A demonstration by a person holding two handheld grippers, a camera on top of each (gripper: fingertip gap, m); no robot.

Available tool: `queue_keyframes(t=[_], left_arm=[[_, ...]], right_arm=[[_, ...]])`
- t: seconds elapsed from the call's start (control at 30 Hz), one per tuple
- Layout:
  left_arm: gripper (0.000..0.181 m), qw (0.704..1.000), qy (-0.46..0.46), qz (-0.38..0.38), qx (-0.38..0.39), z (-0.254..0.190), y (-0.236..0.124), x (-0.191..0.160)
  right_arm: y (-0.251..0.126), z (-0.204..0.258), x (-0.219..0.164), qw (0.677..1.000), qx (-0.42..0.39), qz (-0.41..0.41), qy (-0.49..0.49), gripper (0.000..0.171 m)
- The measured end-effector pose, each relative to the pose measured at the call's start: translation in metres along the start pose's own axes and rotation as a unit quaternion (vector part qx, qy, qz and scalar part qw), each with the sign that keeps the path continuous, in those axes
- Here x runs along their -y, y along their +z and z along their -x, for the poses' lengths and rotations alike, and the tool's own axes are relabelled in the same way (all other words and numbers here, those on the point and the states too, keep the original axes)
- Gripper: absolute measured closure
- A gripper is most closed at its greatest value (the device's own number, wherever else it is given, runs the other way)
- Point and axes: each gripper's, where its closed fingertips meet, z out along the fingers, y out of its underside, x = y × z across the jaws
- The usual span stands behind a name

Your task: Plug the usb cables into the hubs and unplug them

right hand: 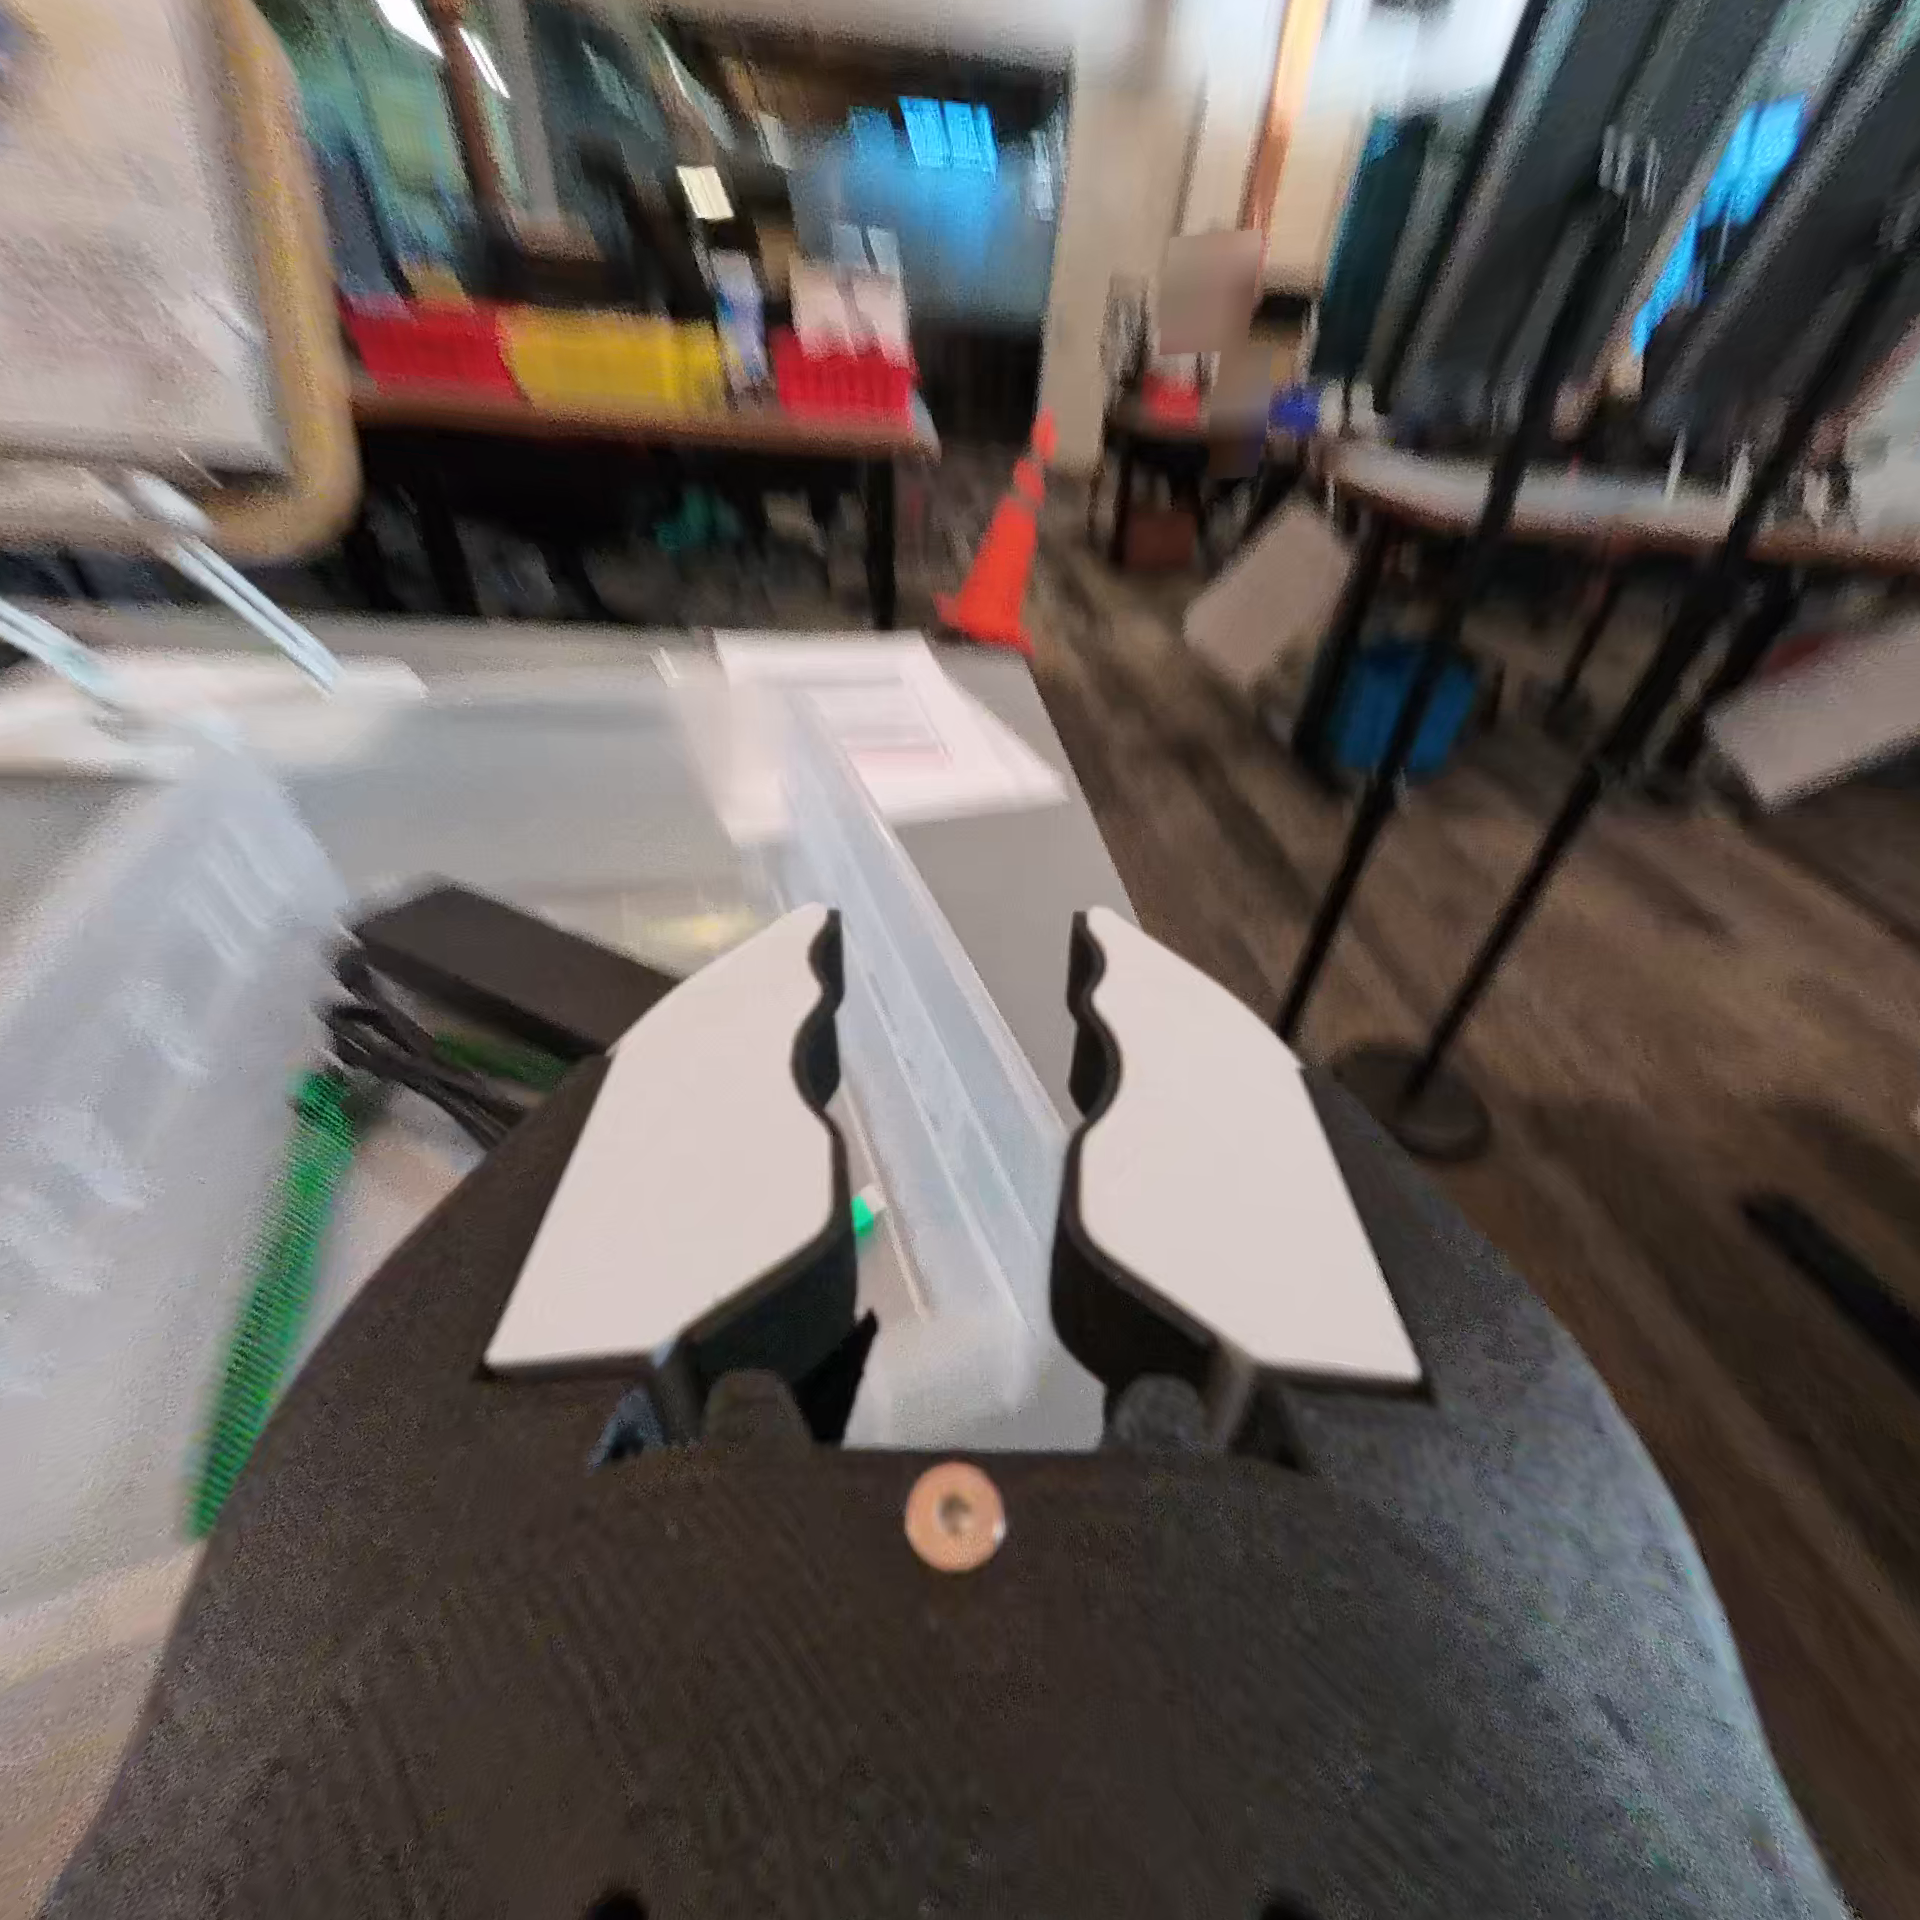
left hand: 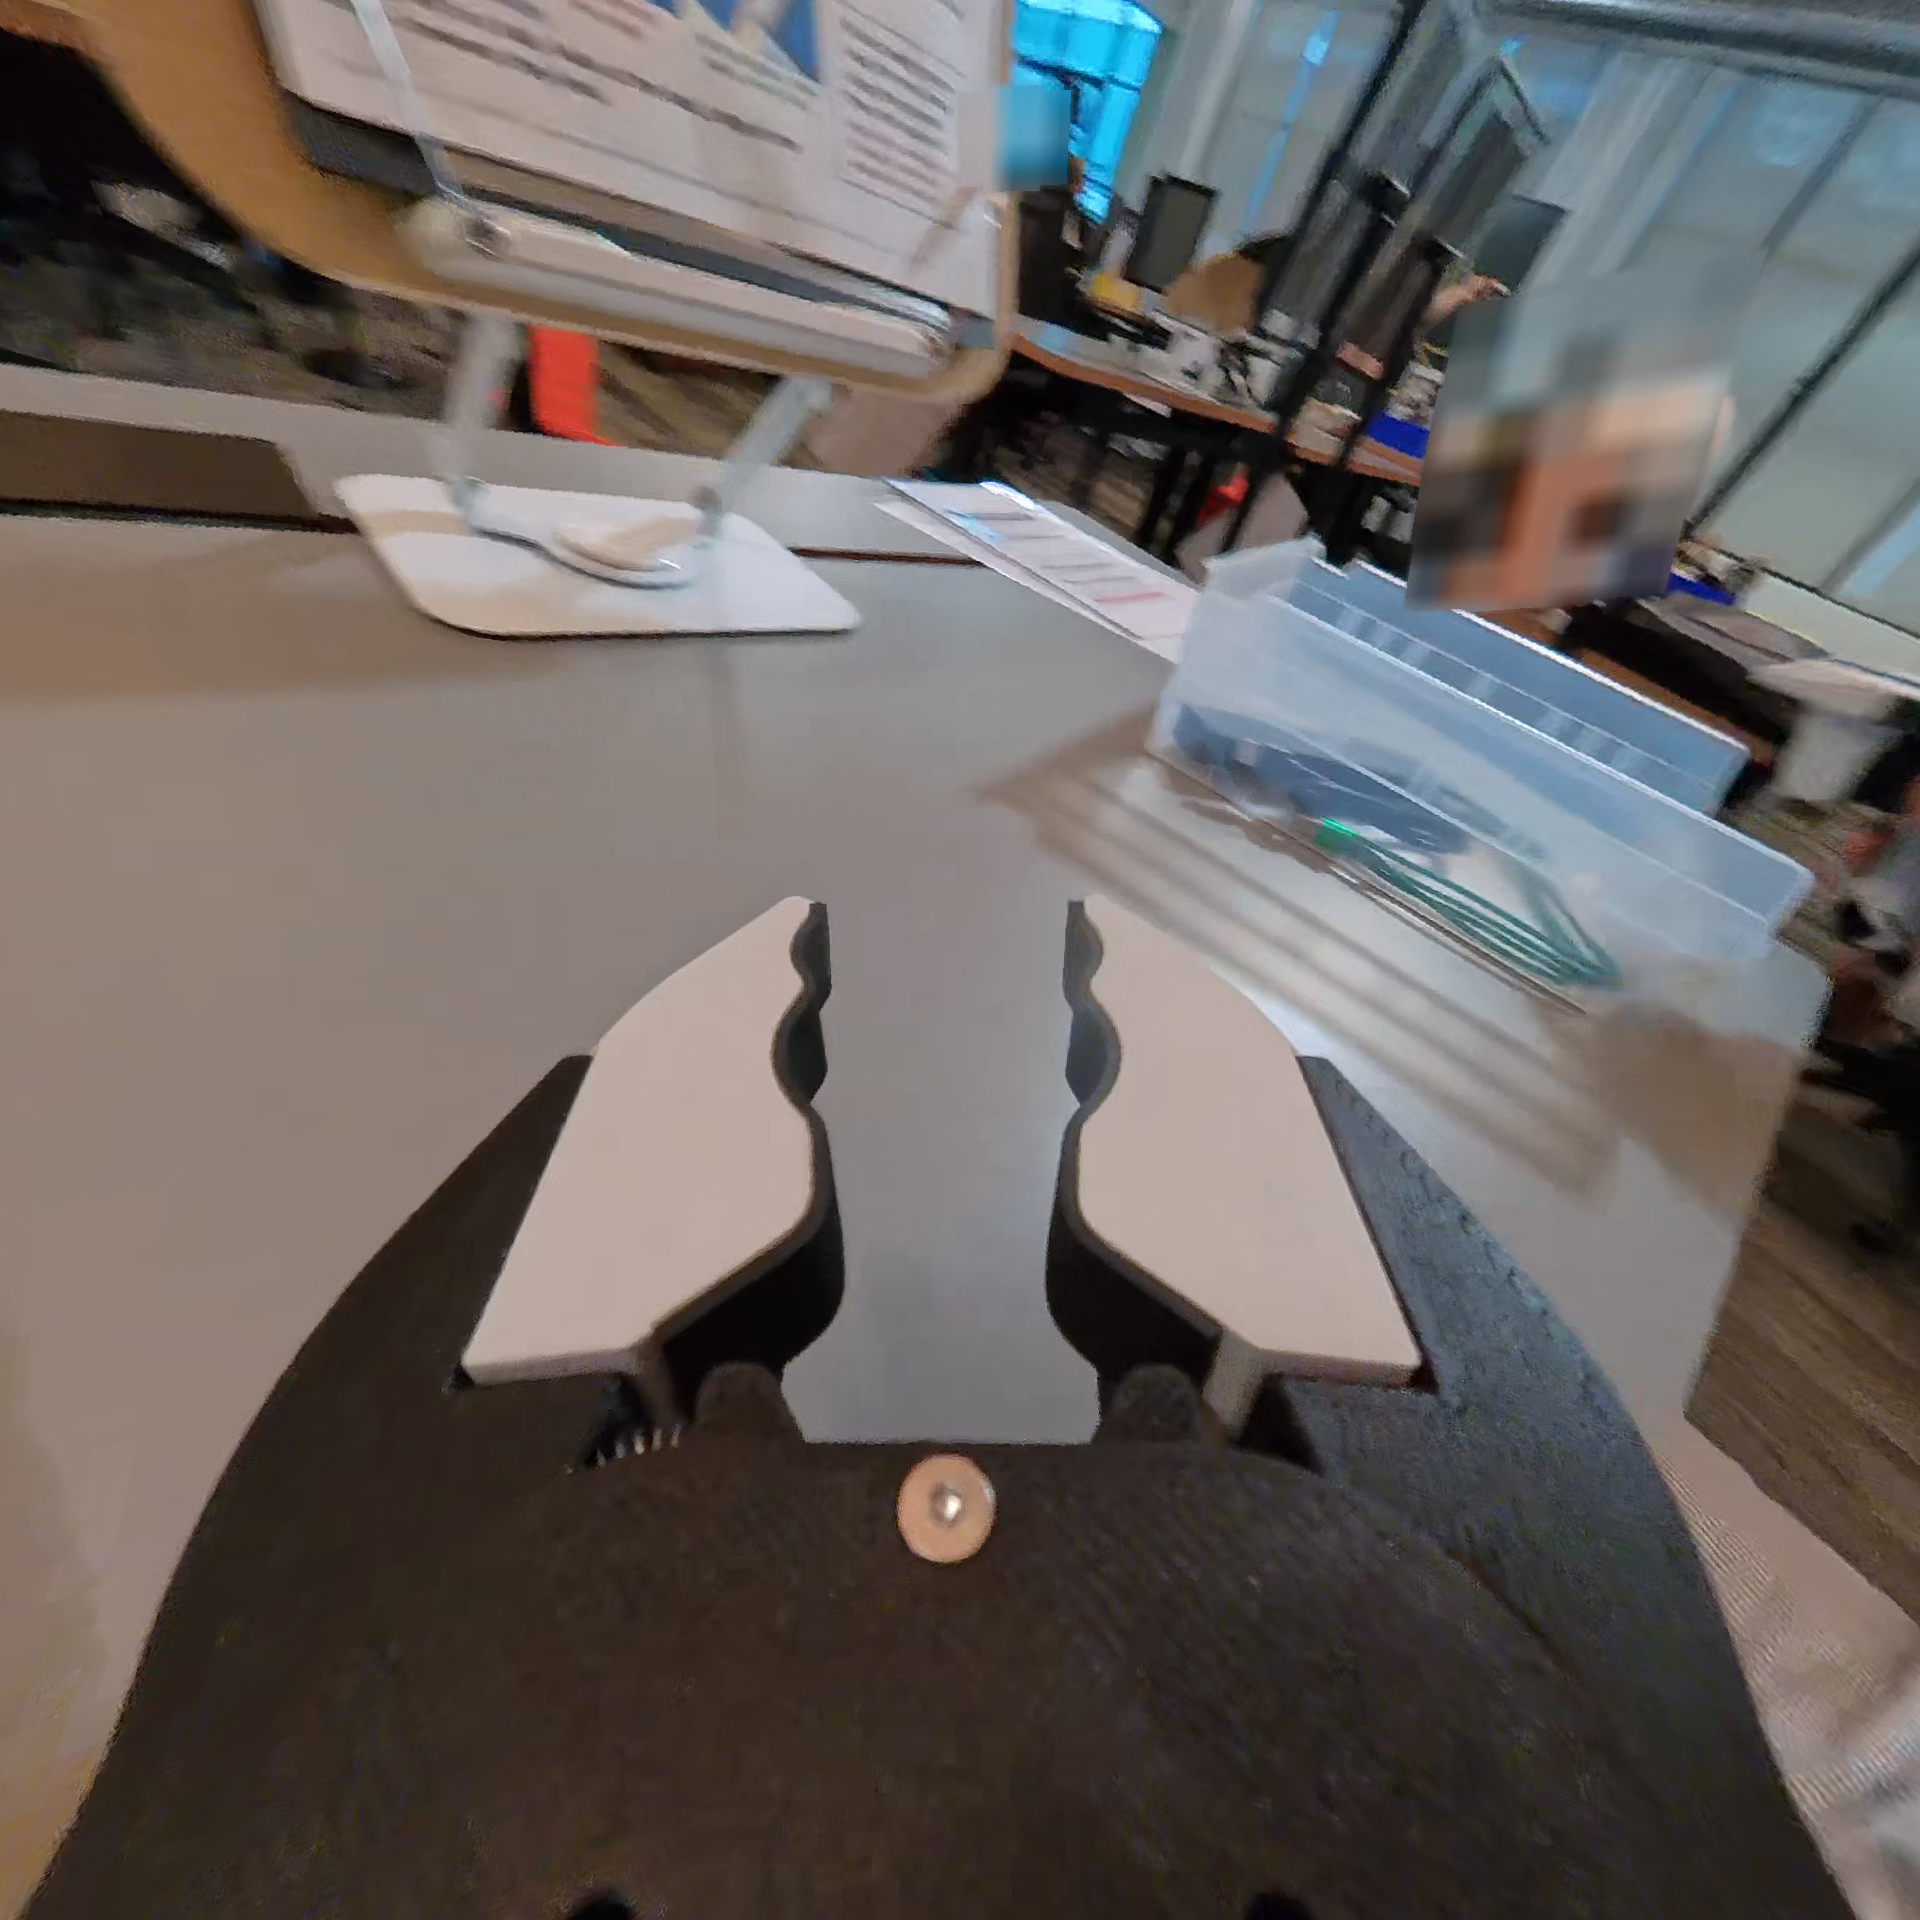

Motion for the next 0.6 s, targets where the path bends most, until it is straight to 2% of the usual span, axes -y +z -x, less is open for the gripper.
queue_keyframes(t=[0.1,0.13,0.2,0.27,0.33,0.37,0.4,0.43,0.47,0.5,0.6], left_arm=[[0.145,0.992,0.019,-0.053,0.109,0.035,-0.031,0.023],[0.156,0.988,0.026,-0.074,0.136,0.042,-0.045,0.032],[0.160,0.975,0.045,-0.124,0.177,0.054,-0.076,0.056],[0.153,0.958,0.073,-0.124,0.249,0.078,-0.103,0.065],[0.137,0.937,0.084,-0.085,0.328,0.112,-0.125,0.057],[0.125,0.929,0.077,-0.061,0.358,0.128,-0.132,0.049],[0.114,0.922,0.068,-0.036,0.379,0.142,-0.136,0.039],[0.113,0.916,0.061,-0.011,0.396,0.153,-0.139,0.029],[0.113,0.910,0.058,0.007,0.410,0.162,-0.140,0.021],[0.117,0.906,0.052,0.029,0.418,0.169,-0.140,0.011],[0.157,0.890,0.086,0.062,0.444,0.174,-0.148,0.000]], right_arm=[[-0.025,0.059,0.065,0.990,0.085,-0.111,0.014,0.131],[-0.033,0.083,0.078,0.984,0.129,-0.115,0.042,0.135],[-0.050,0.141,0.089,0.953,0.248,-0.105,0.138,0.135],[-0.076,0.204,0.079,0.895,0.377,-0.103,0.217,0.135],[-0.090,0.251,0.044,0.855,0.441,-0.080,0.261,0.132],[-0.090,0.268,0.025,0.839,0.461,-0.039,0.287,0.129],[-0.092,0.280,0.016,0.808,0.487,0.006,0.331,0.122],[-0.096,0.286,0.019,0.767,0.519,0.018,0.376,0.117],[-0.098,0.286,0.024,0.740,0.536,0.014,0.407,0.113],[-0.094,0.282,0.023,0.735,0.532,0.013,0.420,0.111],[-0.087,0.270,0.022,0.750,0.512,0.004,0.419,0.109]])
